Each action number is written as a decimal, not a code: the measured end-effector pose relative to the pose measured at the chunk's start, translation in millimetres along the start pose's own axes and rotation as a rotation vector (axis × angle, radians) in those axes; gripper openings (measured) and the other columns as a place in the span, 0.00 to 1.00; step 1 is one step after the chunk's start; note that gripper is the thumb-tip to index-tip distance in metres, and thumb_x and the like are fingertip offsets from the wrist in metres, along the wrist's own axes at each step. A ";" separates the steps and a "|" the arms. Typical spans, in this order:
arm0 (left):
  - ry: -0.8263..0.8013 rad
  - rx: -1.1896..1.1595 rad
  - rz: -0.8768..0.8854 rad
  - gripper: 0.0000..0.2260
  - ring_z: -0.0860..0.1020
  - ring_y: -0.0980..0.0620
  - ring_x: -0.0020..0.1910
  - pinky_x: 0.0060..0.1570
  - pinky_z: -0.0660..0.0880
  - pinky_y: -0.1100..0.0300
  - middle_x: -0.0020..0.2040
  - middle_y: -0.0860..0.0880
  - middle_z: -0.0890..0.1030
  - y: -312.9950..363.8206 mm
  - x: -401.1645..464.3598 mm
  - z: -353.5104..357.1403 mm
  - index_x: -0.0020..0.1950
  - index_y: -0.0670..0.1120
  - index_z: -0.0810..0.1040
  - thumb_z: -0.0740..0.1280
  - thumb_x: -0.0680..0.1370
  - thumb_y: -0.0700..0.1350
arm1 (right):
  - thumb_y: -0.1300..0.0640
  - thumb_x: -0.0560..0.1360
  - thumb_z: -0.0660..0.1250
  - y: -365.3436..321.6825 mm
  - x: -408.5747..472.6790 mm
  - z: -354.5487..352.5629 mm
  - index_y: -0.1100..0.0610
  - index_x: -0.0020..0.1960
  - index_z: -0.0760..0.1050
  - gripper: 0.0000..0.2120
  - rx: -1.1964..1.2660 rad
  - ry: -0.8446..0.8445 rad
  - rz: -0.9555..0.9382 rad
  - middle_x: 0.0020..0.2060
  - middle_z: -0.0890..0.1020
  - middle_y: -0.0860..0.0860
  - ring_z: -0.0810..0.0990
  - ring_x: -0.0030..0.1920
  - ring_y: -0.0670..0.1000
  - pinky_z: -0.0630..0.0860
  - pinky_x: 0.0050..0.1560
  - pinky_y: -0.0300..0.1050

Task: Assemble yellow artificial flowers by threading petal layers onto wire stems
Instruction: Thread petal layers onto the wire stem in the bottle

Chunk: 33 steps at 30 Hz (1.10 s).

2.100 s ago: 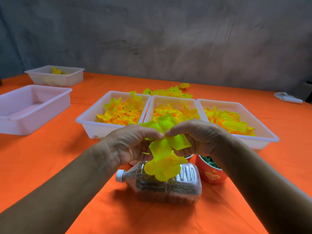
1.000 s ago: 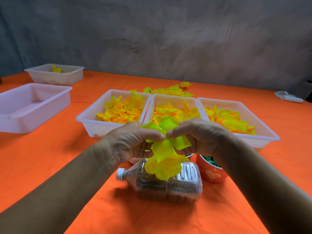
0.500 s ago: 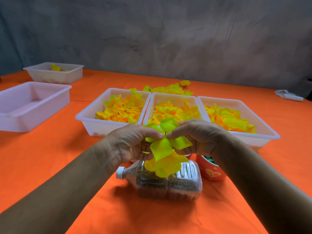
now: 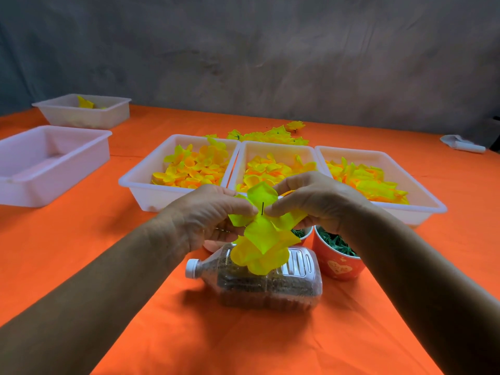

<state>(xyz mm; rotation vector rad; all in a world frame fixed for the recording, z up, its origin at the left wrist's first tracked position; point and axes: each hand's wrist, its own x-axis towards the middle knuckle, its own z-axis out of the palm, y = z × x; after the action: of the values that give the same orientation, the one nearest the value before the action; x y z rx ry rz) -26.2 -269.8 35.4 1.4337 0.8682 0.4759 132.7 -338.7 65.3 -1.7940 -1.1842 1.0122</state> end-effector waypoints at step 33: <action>0.059 0.109 0.013 0.07 0.80 0.54 0.28 0.31 0.77 0.63 0.30 0.49 0.82 -14.6 1.8 3.3 0.38 0.44 0.78 0.72 0.70 0.33 | 0.67 0.67 0.74 15.5 10.9 2.8 0.55 0.46 0.79 0.12 -0.060 -0.092 -0.001 0.45 0.82 0.54 0.79 0.46 0.52 0.74 0.38 0.41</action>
<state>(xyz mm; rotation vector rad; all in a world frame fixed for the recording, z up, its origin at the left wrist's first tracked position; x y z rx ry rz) -25.7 -272.4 20.6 1.5317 0.9446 0.4883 138.4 -332.5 48.1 -1.8093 -1.2838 1.0788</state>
